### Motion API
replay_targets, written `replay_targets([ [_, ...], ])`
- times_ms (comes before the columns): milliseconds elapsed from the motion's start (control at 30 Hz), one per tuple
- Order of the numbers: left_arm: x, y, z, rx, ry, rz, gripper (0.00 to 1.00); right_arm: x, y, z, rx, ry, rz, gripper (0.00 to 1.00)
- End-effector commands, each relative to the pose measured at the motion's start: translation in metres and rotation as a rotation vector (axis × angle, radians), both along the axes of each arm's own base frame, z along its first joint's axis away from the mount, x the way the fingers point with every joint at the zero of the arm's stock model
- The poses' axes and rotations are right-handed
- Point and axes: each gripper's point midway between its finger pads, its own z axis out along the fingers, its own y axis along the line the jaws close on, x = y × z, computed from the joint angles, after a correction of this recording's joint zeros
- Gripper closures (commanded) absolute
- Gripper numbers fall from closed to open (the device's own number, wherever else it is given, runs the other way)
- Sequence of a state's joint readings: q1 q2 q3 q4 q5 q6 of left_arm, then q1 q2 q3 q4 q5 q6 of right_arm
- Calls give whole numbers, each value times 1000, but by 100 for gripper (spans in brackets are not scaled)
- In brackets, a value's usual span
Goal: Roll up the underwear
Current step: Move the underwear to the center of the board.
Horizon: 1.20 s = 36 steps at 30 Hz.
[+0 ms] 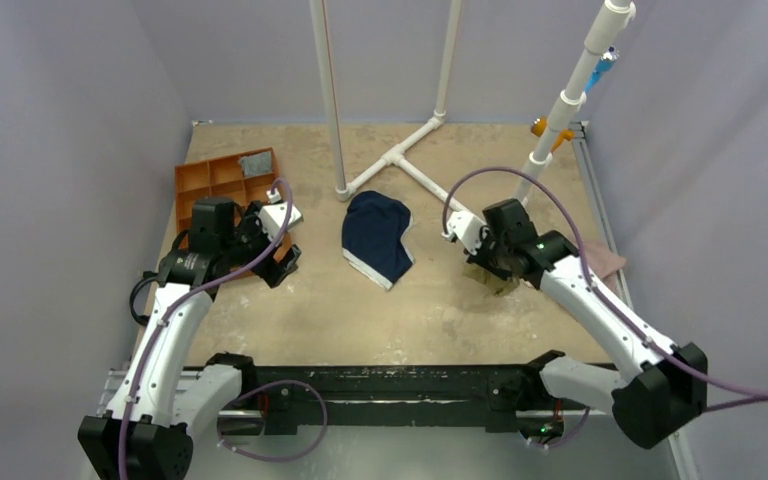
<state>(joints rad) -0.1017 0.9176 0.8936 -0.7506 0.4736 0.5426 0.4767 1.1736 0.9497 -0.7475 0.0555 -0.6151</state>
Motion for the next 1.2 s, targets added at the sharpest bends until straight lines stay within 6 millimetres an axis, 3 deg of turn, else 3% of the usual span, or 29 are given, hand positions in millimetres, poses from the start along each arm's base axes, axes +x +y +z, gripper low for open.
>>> replay_targets([
  [0, -2, -4, 12, -10, -30, -28, 14, -35, -81, -5, -240, 45, -126, 100],
  [100, -3, -6, 12, -21, -20, -26, 14, -37, -131, 4, -325, -6, -249, 100],
  [200, -4, -7, 10, -30, -11, -24, 14, -32, -167, 10, -361, -57, -357, 97],
  [267, -5, -7, 8, -32, -1, -22, 14, -29, -185, 10, -395, -64, -415, 86],
  [367, -5, -6, 5, -27, 12, -18, 14, -16, -183, 6, -354, -62, -434, 52],
  [433, -6, -5, 3, -20, 14, -14, 14, -8, -166, 4, -253, -39, -406, 18],
  [500, -6, -3, 0, -10, 16, -10, 14, -1, -149, 8, -159, -23, -370, 3],
  [567, -6, -1, -2, 0, 19, -4, 14, 2, -130, 16, -64, -14, -314, 1],
  [700, -6, 1, -6, 10, 25, 1, 14, 0, -74, 47, 195, -28, -118, 1],
  [800, -4, 1, -7, 6, 33, 14, 14, -5, -29, 59, 333, -16, 5, 2],
  [900, -2, 2, -6, -2, 38, 35, 13, -10, 16, 54, 362, -12, 110, 2],
  [1067, 1, 3, -4, -8, 43, 57, 13, 5, 87, 43, 378, -46, 264, 3],
  [1167, 3, 6, -5, 1, 57, 83, 13, 7, 129, 20, 344, -16, 362, 5],
])
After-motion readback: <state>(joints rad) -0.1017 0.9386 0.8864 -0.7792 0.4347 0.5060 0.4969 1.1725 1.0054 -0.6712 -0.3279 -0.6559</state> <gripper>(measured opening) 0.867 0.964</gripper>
